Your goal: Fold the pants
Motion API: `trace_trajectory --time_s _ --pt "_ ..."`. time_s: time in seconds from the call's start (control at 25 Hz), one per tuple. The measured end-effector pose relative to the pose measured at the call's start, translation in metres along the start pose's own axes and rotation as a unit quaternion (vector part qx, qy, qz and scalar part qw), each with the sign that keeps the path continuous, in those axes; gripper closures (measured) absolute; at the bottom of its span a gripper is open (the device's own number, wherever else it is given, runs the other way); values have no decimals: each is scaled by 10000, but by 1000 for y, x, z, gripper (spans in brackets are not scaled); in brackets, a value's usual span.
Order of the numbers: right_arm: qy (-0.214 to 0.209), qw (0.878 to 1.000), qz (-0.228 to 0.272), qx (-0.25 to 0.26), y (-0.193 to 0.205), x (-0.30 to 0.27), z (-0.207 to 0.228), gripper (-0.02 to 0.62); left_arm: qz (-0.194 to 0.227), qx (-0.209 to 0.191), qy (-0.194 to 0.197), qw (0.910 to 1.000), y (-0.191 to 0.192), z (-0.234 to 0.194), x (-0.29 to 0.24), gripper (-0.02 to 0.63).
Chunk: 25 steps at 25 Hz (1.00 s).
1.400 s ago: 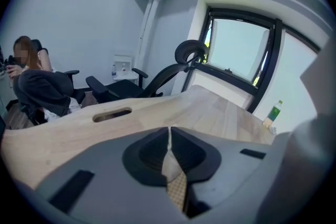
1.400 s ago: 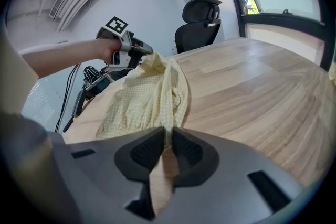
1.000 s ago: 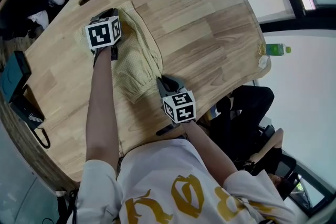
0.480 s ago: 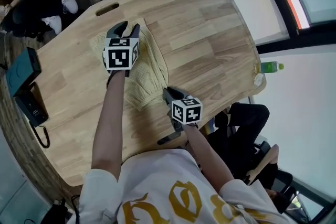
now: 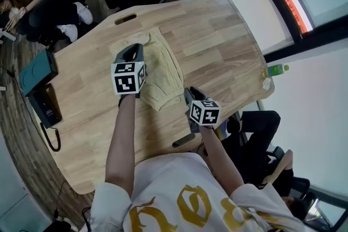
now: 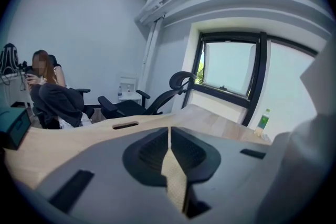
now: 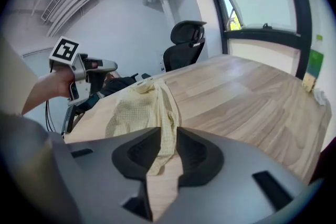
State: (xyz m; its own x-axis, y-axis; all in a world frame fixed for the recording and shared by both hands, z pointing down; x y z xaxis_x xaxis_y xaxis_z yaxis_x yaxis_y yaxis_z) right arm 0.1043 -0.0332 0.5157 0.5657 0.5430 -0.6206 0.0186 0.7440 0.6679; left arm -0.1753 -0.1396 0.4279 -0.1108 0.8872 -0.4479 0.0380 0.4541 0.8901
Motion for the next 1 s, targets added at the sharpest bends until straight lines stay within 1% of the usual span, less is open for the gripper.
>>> trace_trajectory --time_s 0.08,0.16,0.2,0.32,0.44,0.52,0.68,0.8,0.88,1.0 --pt "63 9995 294 94 -8 12 -12 512 73 303 230 9993 3 -1 15 592" --pt "48 9983 554 185 -14 22 -25 552 138 555 441 9974 6 -2 29 598" --pt "39 9974 680 245 -16 26 -31 569 164 591 517 9968 7 -1 35 598" --pt "34 9944 928 508 -21 39 -48 584 254 571 694 9956 13 3 56 598" --pt "9 9923 1012 719 -19 48 -61 586 499 762 881 9919 22 9 79 598" --pt "-7 9905 1124 793 -19 55 -68 586 577 846 970 9900 30 15 91 598" --pt "-113 9874 1273 937 -16 65 -80 588 592 733 1122 9892 38 22 107 600" --pt "-138 9864 1308 988 -13 69 -87 589 614 512 1117 9905 37 23 114 600" --pt "-136 9860 1337 983 -12 71 -90 589 626 432 1112 9909 36 23 118 600" --pt "-144 9859 1377 937 -9 75 -93 589 850 404 1191 9884 36 23 126 600"
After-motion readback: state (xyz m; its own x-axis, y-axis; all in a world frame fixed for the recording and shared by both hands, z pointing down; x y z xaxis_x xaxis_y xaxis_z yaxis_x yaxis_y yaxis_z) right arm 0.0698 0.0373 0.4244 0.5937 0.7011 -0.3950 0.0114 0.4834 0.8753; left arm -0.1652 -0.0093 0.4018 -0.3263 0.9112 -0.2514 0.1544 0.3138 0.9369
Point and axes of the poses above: the fingertips, and each gripper's own axes: x backward along the fingers, z to its right, y out of its underside, the point moved 10 cm from there along x, backward along the fingers, and after that the axes turned 10 degrees about -y, right-handed, at the moved point
